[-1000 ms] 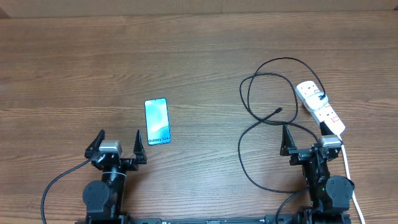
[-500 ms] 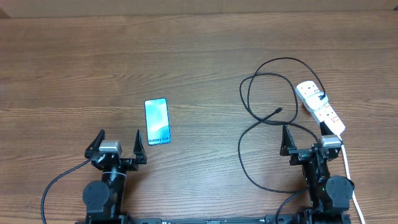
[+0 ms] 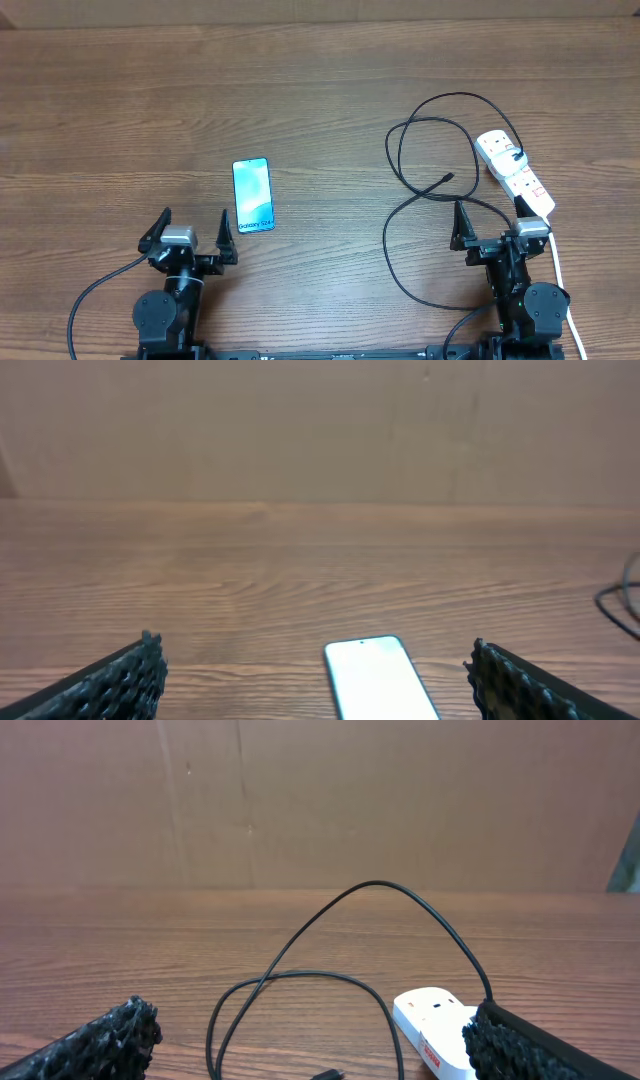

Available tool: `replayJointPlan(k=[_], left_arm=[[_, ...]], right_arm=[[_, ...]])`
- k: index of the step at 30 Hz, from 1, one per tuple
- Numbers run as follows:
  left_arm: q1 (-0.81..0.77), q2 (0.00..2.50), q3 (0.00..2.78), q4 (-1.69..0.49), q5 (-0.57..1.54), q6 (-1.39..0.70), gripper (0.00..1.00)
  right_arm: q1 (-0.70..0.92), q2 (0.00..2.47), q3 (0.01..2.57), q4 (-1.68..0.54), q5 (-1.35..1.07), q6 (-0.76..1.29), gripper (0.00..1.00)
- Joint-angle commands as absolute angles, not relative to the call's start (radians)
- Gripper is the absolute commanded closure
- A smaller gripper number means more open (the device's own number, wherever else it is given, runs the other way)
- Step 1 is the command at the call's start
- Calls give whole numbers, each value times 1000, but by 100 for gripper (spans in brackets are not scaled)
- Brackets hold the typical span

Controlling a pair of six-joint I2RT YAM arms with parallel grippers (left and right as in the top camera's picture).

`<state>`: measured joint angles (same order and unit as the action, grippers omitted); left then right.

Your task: Plug charger to phone and switch on socket

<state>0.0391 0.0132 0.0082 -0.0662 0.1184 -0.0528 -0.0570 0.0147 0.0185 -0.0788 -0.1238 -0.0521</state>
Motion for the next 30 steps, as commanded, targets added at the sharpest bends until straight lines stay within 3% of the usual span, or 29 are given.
replayJointPlan(k=[1,11,20,30], left_arm=[[36,4,20,-76,236,-68,0],[35,60,207,-158,267,-112,0],[32,436,549,-297,298,-181,0],[-62,1044,1214,-891,165,-272,0]], right_arm=[[-51,3,8,-73,-125,-54,0],[-51,3,8,-73,-125,-54,0],[-51,3,8,-73,-125,-54,0],[-51,3,8,-73,-125,-54,0]])
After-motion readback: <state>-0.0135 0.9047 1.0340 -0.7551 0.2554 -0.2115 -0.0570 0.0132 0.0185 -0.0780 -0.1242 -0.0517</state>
